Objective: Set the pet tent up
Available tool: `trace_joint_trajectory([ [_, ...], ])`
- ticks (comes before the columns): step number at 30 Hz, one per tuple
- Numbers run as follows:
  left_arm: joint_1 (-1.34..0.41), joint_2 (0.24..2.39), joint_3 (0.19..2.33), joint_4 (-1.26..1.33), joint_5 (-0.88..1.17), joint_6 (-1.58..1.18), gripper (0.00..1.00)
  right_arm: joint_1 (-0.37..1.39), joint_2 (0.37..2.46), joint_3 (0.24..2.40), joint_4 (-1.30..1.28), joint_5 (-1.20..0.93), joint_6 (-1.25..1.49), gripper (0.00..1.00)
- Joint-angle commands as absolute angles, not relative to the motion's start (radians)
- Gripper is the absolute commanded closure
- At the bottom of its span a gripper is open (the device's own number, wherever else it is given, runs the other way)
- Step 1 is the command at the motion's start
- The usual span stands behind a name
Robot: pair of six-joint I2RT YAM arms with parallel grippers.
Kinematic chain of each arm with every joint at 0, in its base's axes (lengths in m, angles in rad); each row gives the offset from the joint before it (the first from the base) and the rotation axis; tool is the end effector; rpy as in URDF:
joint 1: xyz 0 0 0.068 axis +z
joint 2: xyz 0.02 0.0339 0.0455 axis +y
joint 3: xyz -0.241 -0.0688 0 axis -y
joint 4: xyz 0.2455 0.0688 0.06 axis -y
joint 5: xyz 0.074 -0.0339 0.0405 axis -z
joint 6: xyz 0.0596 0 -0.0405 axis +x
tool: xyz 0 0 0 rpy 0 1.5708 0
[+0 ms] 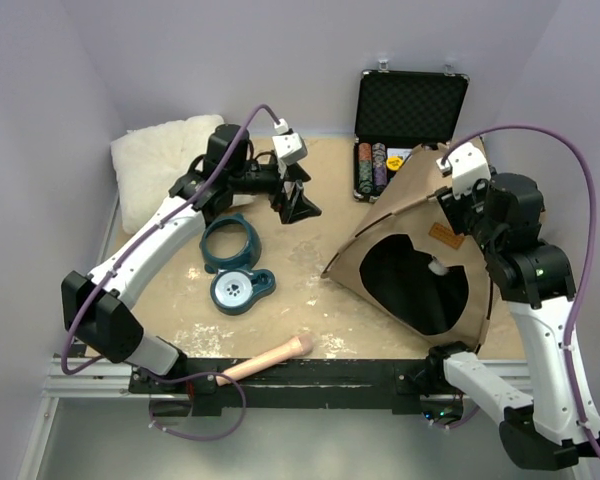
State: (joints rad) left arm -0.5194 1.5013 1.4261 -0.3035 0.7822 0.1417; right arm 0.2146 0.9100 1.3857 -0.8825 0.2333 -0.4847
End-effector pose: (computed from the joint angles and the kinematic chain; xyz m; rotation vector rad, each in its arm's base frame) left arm 0.2922 -0.2155 0.3523 1.1142 1.6172 -1.0068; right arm 0.1828 0.0257 0.4173 -0.5355 1.9149 -0.4058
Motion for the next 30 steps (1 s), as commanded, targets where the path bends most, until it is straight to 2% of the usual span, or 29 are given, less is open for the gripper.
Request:
trace_joint_trajectory([
  [1, -0.518, 1.456, 1.413, -0.27, 0.77, 0.137, 0.0, 0.212, 0.908, 1.417, -0.821, 0.253, -0.377, 0.54],
  [3, -0.517, 1.456, 1.408, -0.262, 0.773, 0.114, 0.0, 0.212, 0.905, 1.419, -0.784, 0.264, -0.362, 0.83],
  [5, -0.518, 1.462, 1.411, -0.255, 0.833, 0.091, 0.0, 0.212, 0.9, 1.42, -0.749, 0.271, -0.344, 1.0],
  [8, -0.544, 1.462, 1.398, -0.215, 0.877, 0.057, 0.0, 0.212, 0.893, 1.44, -0.675, 0.301, -0.282, 1.0],
  [12, -0.623, 1.454, 1.37, -0.103, 0.801, 0.077, 0.0, 0.212, 0.868, 1.469, -0.554, 0.365, -0.201, 1.0],
  [15, -0.664, 1.508, 1.429, -0.068, 0.735, 0.074, 0.0, 0.212, 0.861, 1.488, -0.515, 0.388, -0.118, 1.0],
  [23, -0.703, 1.676, 1.618, 0.024, 0.604, 0.075, 0.0, 0.212, 0.827, 1.552, -0.6, 0.198, 0.124, 1.0],
  [27, -0.709, 1.746, 1.69, 0.043, 0.618, 0.069, 0.06, 0.212, 0.778, 1.542, -0.603, 0.1, 0.141, 1.0],
  [30, -0.709, 1.773, 1.72, 0.046, 0.667, 0.077, 0.19, 0.212, 0.755, 1.543, -0.632, 0.007, 0.137, 1.0],
])
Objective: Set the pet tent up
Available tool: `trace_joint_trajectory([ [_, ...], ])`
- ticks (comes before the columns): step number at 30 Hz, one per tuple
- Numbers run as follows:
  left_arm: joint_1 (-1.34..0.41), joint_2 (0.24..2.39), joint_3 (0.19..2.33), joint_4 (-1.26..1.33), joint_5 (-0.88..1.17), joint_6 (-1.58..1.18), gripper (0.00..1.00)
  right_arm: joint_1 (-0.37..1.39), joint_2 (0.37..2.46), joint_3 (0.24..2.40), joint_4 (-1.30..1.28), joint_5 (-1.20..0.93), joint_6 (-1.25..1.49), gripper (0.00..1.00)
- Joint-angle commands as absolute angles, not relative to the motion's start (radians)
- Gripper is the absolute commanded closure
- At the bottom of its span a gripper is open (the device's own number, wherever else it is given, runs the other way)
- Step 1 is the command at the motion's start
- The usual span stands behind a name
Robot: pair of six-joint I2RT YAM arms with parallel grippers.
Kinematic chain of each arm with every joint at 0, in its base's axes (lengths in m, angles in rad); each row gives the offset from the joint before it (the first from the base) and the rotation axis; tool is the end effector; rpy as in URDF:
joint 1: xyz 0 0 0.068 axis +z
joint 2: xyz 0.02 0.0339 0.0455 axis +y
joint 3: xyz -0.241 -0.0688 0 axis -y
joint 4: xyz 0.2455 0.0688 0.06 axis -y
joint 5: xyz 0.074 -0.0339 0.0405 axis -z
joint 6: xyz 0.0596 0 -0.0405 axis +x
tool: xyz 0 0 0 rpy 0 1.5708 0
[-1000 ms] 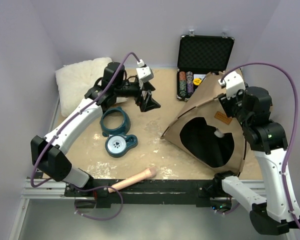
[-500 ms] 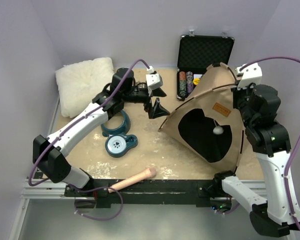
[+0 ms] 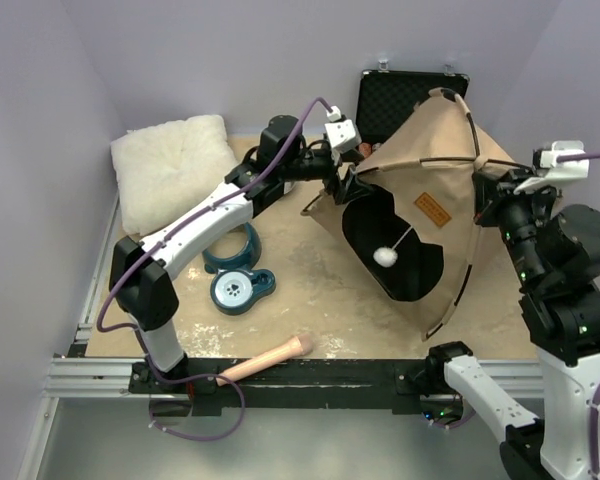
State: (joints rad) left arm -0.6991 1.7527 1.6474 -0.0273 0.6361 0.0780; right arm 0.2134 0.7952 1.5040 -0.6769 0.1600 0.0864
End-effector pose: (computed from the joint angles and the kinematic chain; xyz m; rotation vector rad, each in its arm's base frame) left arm 0.3101 -0.3070 0.3683 1.1044 1.3963 -0.9939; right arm 0.1304 0.0185 0.4952 0.0294 1.5401 0.1150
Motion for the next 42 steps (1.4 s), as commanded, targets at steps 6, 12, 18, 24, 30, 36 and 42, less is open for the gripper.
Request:
trace_joint_trajectory([
  [6, -0.706, 1.773, 1.732, -0.063, 0.945, 0.129, 0.86, 0.212, 0.681, 1.571, -0.626, -0.288, 0.103, 0.26],
  [12, -0.689, 1.79, 1.689, -0.118, 0.947, 0.147, 0.99, 0.212, 0.696, 1.673, -0.641, -0.409, 0.043, 0.01],
  [18, -0.689, 1.934, 1.696, 0.058, 0.83, 0.069, 1.0, 0.212, 0.703, 1.628, -0.653, -0.594, -0.024, 0.01],
  [24, -0.68, 2.14, 1.96, -0.079, 0.807, 0.164, 0.91, 0.212, 0.764, 1.66, -0.825, -0.834, -0.175, 0.01],
  [30, -0.634, 2.163, 1.987, -0.04, 1.087, 0.092, 0.98, 0.212, 0.788, 1.664, -0.77, -0.751, -0.2, 0.01],
  [36, -0.568, 2.006, 1.726, 0.656, 1.261, -0.425, 1.0, 0.212, 0.839, 1.773, -0.714, -0.696, -0.14, 0.01],
  [42, -0.601, 2.005, 1.698, 0.9, 1.35, -0.624, 1.0, 0.212, 0.83, 1.772, -0.655, -0.742, -0.1, 0.02],
])
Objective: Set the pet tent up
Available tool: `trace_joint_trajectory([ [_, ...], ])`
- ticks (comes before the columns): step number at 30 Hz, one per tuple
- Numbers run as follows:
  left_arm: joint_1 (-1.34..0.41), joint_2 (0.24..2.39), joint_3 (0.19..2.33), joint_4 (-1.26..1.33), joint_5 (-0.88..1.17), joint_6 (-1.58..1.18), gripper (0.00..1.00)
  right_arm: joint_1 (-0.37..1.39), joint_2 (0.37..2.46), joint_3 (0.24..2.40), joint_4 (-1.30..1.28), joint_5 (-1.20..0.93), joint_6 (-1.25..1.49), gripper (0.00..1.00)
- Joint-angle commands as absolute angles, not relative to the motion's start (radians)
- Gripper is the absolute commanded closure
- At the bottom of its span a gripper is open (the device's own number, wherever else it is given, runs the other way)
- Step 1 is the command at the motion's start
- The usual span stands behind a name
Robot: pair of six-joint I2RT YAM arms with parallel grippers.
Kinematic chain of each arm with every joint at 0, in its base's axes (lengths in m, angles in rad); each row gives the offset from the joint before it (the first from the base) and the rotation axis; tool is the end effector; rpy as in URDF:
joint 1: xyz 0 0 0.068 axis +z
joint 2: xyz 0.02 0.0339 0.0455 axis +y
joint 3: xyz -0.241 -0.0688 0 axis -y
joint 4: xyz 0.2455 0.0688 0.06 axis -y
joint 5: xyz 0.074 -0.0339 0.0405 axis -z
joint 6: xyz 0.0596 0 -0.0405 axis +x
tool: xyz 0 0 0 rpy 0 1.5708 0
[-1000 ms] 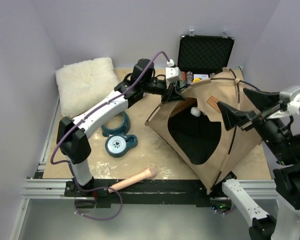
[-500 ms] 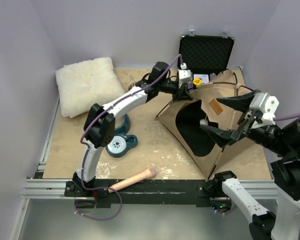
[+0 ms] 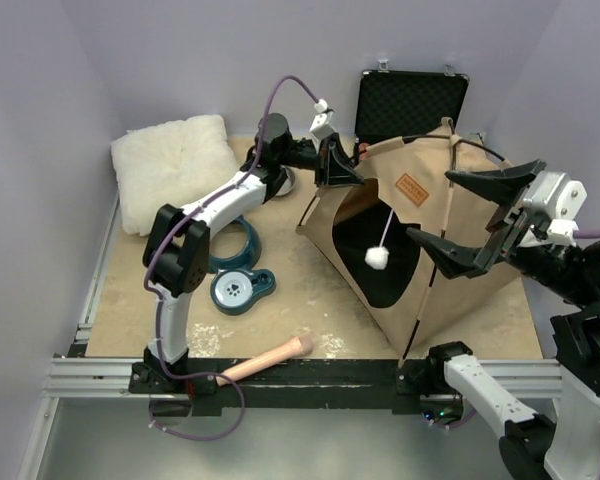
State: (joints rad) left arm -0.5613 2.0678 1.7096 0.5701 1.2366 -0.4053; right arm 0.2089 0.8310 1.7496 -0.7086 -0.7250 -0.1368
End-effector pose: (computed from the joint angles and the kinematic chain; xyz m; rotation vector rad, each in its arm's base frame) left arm 0.3741 -0.3017 0.3151 1.2428 1.2070 -1.5669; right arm 0.0650 0.0542 0.5478 -0.8244 1.1768 0.5511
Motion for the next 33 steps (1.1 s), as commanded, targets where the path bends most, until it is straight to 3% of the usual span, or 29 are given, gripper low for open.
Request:
trace_joint_trajectory([
  [1, -0.623, 2.005, 1.7, 0.923, 1.356, -0.644, 1.0, 0.212, 0.827, 1.77, -0.666, -0.744, -0.104, 0.02],
  [9, -0.68, 2.183, 1.85, 0.869, 1.376, -0.598, 1.0, 0.21, 0.792, 1.753, -0.713, -0.762, -0.132, 0.01],
  [10, -0.678, 2.221, 1.896, 0.826, 1.37, -0.588, 0.95, 0.21, 0.79, 1.75, -0.725, -0.758, -0.138, 0.01],
  [12, -0.664, 2.287, 1.98, 0.743, 1.352, -0.539, 0.79, 0.21, 0.781, 1.729, -0.729, -0.753, -0.143, 0.02],
  [15, -0.62, 2.341, 2.126, 0.509, 1.188, -0.39, 0.19, 0.209, 0.77, 1.689, -0.732, -0.741, -0.152, 0.01],
  [16, -0.603, 2.345, 2.178, 0.417, 1.127, -0.306, 0.11, 0.209, 0.772, 1.675, -0.733, -0.739, -0.156, 0.01],
  [19, -0.559, 2.324, 2.304, 0.13, 0.978, -0.077, 0.05, 0.209, 0.796, 1.643, -0.755, -0.741, -0.201, 0.02],
  [21, -0.517, 2.255, 2.261, 0.075, 0.95, -0.038, 0.0, 0.209, 0.827, 1.629, -0.77, -0.744, -0.228, 0.02],
  [27, -0.391, 1.906, 1.993, -0.213, 0.806, 0.053, 0.0, 0.209, 0.91, 1.563, -0.755, -0.726, -0.368, 0.02],
  [33, -0.276, 1.568, 1.682, -0.485, 0.626, 0.112, 0.0, 0.209, 1.001, 1.454, -0.444, -0.623, -0.345, 0.01],
])
